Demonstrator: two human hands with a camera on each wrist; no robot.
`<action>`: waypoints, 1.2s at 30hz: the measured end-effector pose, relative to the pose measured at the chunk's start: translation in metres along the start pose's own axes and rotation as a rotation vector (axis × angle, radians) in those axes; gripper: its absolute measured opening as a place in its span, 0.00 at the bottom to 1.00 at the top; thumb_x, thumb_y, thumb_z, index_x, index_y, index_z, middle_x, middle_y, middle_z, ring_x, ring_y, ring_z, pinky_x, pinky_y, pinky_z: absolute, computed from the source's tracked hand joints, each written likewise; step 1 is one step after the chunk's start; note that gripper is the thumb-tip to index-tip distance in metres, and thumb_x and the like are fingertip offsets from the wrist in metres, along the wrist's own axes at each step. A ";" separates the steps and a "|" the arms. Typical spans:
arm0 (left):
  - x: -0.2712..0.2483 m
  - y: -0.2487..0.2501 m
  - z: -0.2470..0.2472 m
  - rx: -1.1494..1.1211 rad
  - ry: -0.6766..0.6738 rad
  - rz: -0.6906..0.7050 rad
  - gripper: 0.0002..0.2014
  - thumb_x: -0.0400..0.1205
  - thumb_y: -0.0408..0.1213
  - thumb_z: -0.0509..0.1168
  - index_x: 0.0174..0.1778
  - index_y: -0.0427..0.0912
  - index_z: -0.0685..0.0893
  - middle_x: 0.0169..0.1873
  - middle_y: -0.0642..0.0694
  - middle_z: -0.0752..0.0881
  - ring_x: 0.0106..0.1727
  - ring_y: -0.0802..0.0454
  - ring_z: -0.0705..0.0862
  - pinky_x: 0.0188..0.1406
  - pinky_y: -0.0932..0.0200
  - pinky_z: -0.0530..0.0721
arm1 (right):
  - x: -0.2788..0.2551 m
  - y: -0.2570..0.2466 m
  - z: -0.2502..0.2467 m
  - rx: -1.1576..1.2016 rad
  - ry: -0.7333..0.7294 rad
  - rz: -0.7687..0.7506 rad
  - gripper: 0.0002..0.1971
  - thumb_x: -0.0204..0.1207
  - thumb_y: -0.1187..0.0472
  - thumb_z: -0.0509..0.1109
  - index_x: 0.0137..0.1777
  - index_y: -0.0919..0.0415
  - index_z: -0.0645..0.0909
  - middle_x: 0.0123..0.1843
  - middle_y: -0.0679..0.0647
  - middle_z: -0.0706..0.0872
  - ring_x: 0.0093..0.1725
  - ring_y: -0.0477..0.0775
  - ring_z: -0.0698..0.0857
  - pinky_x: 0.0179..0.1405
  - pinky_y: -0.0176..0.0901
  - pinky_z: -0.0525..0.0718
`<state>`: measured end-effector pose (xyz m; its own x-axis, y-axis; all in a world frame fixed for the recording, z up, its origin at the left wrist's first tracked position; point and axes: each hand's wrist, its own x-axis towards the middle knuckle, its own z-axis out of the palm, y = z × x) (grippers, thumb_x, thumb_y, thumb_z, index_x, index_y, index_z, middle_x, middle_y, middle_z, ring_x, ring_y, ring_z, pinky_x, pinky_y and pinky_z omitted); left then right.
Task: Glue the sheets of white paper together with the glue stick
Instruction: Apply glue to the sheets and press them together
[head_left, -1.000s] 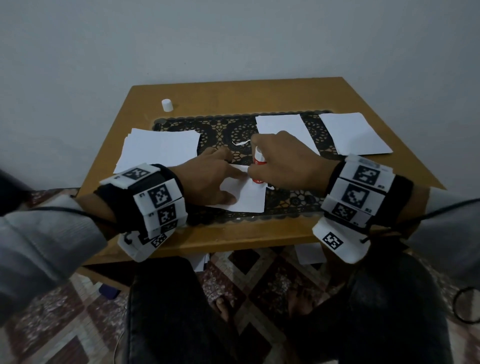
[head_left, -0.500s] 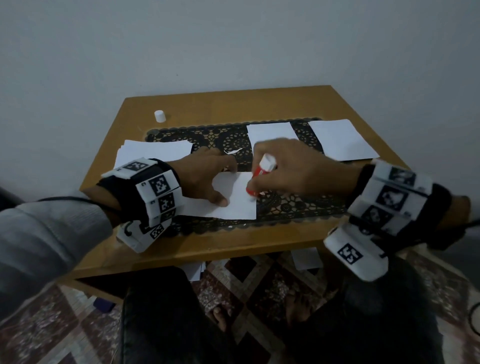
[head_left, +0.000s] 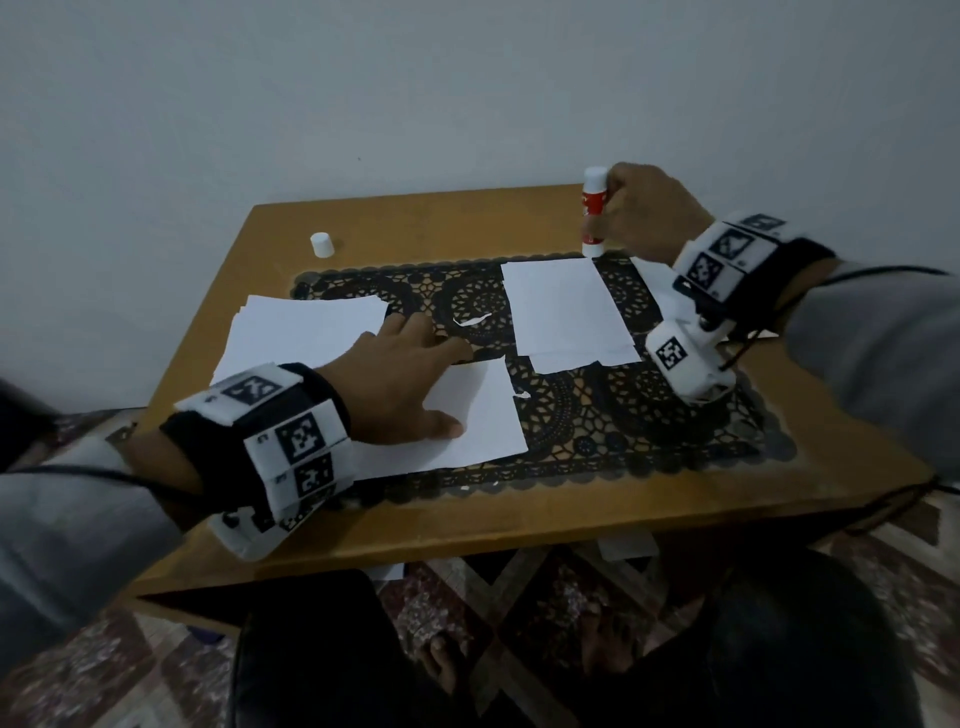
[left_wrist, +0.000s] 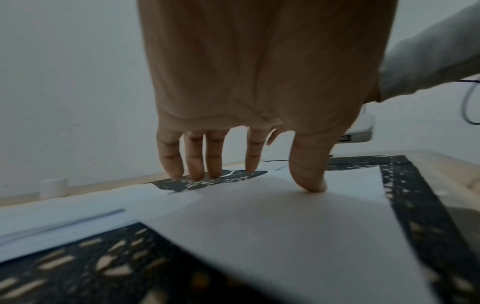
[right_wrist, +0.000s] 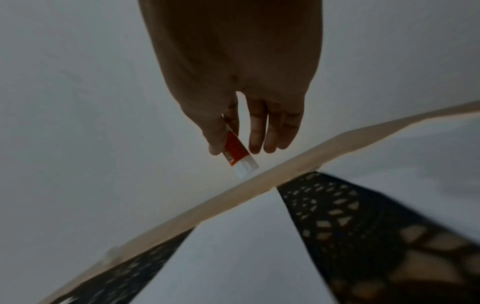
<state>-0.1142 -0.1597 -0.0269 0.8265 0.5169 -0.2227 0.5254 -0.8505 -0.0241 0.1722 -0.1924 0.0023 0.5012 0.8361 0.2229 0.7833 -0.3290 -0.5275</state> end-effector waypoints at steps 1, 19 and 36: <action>-0.002 0.002 0.000 0.021 0.027 0.020 0.35 0.75 0.62 0.66 0.76 0.58 0.62 0.67 0.45 0.67 0.67 0.44 0.65 0.63 0.47 0.72 | 0.006 0.002 0.003 -0.035 0.001 0.026 0.12 0.74 0.59 0.73 0.56 0.61 0.81 0.50 0.51 0.82 0.46 0.51 0.78 0.42 0.39 0.70; -0.013 0.010 0.007 0.007 0.025 0.114 0.26 0.83 0.52 0.59 0.78 0.55 0.66 0.66 0.45 0.70 0.64 0.45 0.69 0.63 0.47 0.76 | 0.056 0.008 0.023 -0.159 -0.115 0.167 0.19 0.66 0.51 0.80 0.53 0.59 0.84 0.51 0.55 0.87 0.56 0.62 0.86 0.44 0.43 0.78; -0.022 0.021 0.006 0.010 -0.015 0.070 0.26 0.82 0.52 0.61 0.76 0.51 0.66 0.67 0.44 0.73 0.68 0.44 0.71 0.67 0.48 0.75 | -0.070 0.072 -0.057 -0.613 -0.570 -0.062 0.32 0.70 0.43 0.77 0.72 0.55 0.76 0.74 0.57 0.76 0.70 0.60 0.75 0.57 0.43 0.69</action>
<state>-0.1223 -0.1889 -0.0282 0.8580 0.4550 -0.2385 0.4645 -0.8854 -0.0182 0.2148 -0.2997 -0.0045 0.3173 0.9002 -0.2981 0.9469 -0.3178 0.0481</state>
